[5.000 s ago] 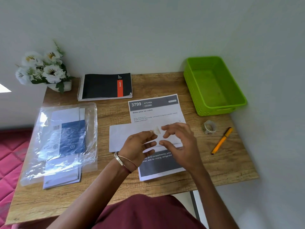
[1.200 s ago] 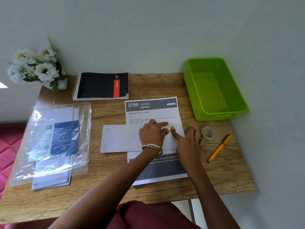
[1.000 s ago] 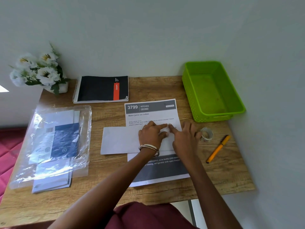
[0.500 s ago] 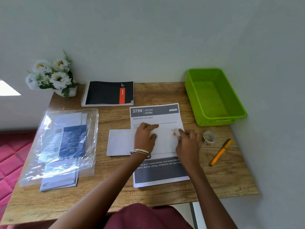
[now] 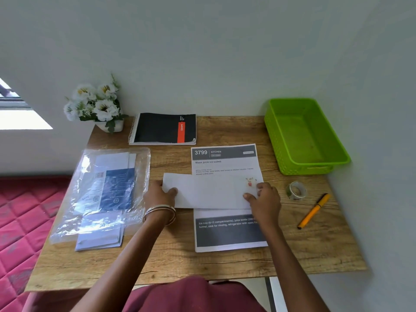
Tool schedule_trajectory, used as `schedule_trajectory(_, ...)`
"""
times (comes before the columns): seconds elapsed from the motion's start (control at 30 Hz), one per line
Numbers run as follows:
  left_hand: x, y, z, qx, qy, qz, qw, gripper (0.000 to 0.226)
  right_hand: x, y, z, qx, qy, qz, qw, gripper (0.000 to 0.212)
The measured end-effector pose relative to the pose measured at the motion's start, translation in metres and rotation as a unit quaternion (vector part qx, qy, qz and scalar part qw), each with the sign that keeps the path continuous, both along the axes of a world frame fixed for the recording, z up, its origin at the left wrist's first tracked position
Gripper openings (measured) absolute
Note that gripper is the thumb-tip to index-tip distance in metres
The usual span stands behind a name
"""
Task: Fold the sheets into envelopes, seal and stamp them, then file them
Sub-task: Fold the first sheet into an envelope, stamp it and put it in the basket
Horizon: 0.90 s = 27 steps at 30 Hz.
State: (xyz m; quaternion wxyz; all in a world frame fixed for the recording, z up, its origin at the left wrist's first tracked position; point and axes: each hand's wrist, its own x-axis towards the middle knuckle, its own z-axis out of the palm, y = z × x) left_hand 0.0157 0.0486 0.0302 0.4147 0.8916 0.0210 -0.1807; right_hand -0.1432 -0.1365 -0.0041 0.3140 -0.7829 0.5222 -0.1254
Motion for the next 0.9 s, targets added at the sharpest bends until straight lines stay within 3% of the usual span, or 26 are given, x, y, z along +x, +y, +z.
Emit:
schedule_trajectory(0.17, 0.004, 0.004, 0.023, -0.141, -0.018, -0.033, 0.989, 0.015, -0.004, -0.006, 0.008, 0.047, -0.051, -0.002, 0.998, 0.048)
schedule_trajectory(0.27, 0.01, 0.003, 0.044, -0.2, -0.025, -0.049, 0.978, 0.009, -0.009, -0.006, 0.02, 0.12, -0.129, -0.003, 0.984, 0.046)
schedule_trajectory(0.4, 0.018, -0.003, 0.077, -0.27, -0.032, -0.092, 0.958, 0.011, -0.013, -0.008, 0.037, 0.212, -0.262, -0.049, 0.94, 0.037)
schedule_trajectory(0.5, 0.025, -0.008, 0.094, -0.318, -0.007, -0.121, 0.94, 0.01, -0.014, -0.016, 0.052, 0.271, -0.339, -0.063, 0.899, 0.017)
schedule_trajectory(0.6, 0.032, -0.02, 0.104, -0.366, 0.03, -0.137, 0.92, 0.012, -0.016, -0.024, 0.064, 0.314, -0.413, -0.072, 0.852, 0.032)
schedule_trajectory(0.73, 0.031, -0.041, 0.116, -0.412, 0.07, -0.153, 0.895, 0.014, -0.019, -0.033, 0.072, 0.327, -0.462, -0.071, 0.822, 0.051)
schedule_trajectory(0.9, 0.025, -0.066, 0.125, -0.425, 0.113, -0.158, 0.884, 0.014, -0.031, -0.047, 0.08, 0.353, -0.468, -0.05, 0.809, 0.04)
